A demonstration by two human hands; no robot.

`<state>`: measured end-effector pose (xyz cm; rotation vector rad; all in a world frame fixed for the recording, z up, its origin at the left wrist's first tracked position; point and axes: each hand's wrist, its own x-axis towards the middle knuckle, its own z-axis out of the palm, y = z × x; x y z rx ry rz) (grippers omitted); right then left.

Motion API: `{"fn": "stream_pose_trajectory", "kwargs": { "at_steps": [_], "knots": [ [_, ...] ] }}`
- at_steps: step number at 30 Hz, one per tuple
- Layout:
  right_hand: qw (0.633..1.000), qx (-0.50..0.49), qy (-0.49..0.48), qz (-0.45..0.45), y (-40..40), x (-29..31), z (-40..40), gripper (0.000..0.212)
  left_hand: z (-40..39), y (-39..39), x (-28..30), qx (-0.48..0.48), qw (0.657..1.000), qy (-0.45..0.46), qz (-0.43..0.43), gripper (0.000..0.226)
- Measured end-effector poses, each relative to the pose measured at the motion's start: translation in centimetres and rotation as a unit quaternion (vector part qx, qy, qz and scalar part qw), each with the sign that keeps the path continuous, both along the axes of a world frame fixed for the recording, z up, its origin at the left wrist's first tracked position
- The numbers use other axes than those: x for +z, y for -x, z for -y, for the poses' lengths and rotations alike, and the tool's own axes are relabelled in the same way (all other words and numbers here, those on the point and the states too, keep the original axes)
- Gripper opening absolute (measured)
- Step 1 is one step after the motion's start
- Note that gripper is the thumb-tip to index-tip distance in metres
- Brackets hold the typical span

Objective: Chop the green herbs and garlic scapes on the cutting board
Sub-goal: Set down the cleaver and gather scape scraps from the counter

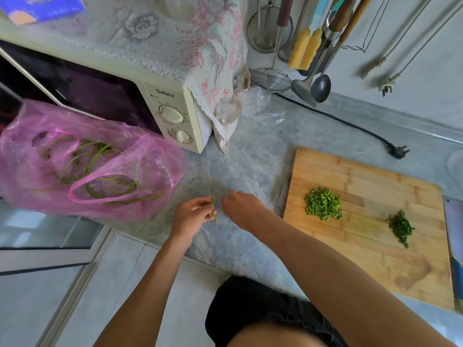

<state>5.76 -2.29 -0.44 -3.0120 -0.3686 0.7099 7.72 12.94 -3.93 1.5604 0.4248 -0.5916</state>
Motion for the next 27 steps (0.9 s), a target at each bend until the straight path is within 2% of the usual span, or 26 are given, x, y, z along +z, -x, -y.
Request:
{"fn": "stream_pose_trajectory", "kwargs": {
  "at_steps": [3, 8, 11, 13, 14, 15, 17, 19, 20, 22, 24, 26, 27],
  "knots": [
    [0.999, -0.010, 0.040, -0.011, -0.3, 0.2, -0.9, 0.036, 0.1, 0.0, 0.2, -0.006, 1.000, -0.003, -0.001, 0.014],
    [0.995, 0.034, 0.089, 0.002, -0.4, 0.1, -1.0, 0.035, 0.1, 0.2, 0.7, -0.006, 1.000, -0.003, -0.001, 0.015],
    [0.999, -0.028, 0.037, -0.022, 0.0, 0.2, -0.3, 0.032, 0.2, 0.4, 1.0, 0.006, 1.000, 0.002, -0.004, 0.016],
    [0.989, -0.137, -0.036, -0.046, 0.5, 0.5, 0.7, 0.025, 0.1, 0.5, 1.1, 0.020, 1.000, 0.012, -0.009, 0.014],
    [0.970, -0.217, -0.100, -0.056, 0.8, 0.6, 1.3, 0.021, 0.0, 0.6, 1.2, 0.030, 0.999, 0.023, -0.018, 0.013],
    [0.935, -0.301, -0.176, -0.061, 1.3, 0.7, 2.2, 0.017, 0.2, 0.7, 1.5, 0.040, 0.998, 0.040, -0.030, 0.012],
    [0.835, -0.435, -0.329, -0.077, 2.9, 1.4, 3.8, 0.006, 0.6, 1.1, 2.0, 0.054, 0.994, 0.076, -0.051, 0.011],
    [0.733, -0.513, -0.436, -0.097, 5.0, 2.2, 5.6, 0.006, 1.5, 1.8, 2.8, 0.052, 0.990, 0.112, -0.064, 0.011],
    [0.696, -0.533, -0.472, -0.096, 6.3, 2.6, 6.4, 0.006, 2.1, 2.1, 3.1, 0.045, 0.988, 0.127, -0.069, 0.012],
    [0.656, -0.550, -0.512, -0.064, 8.7, 3.1, 7.9, 0.005, 3.3, 3.0, 3.4, 0.019, 0.989, 0.130, -0.064, 0.013],
    [0.603, -0.581, -0.546, -0.026, 11.6, 3.5, 9.1, 0.006, 4.5, 3.9, 3.3, -0.054, 0.997, 0.053, 0.006, 0.016],
    [0.547, -0.614, -0.568, 0.014, 15.1, 4.0, 10.1, 0.009, 5.9, 5.5, 3.1, -0.153, 0.983, -0.021, 0.096, 0.023],
    [0.532, -0.624, -0.572, 0.028, 16.4, 4.1, 10.3, 0.010, 6.2, 6.0, 3.4, -0.187, 0.974, -0.035, 0.124, 0.026]
  ]
}}
